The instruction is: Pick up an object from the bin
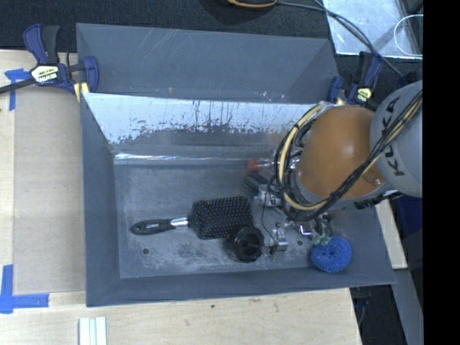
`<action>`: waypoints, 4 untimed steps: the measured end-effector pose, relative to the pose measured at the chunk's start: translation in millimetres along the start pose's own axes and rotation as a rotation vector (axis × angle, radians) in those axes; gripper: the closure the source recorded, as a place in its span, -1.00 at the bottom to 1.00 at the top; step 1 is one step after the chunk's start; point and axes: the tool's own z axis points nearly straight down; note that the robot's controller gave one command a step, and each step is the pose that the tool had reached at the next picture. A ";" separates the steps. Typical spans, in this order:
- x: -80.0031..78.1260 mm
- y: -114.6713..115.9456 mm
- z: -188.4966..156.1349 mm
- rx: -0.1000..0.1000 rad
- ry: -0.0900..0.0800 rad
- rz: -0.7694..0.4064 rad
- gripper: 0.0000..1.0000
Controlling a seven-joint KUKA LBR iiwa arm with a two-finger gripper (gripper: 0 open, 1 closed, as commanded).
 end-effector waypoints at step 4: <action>-21.9 50.5 57.6 0.003 -0.024 -0.223 -1.00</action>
Offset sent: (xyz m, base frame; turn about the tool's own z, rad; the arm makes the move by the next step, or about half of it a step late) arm 0.0135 0.0520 -0.0652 -0.2278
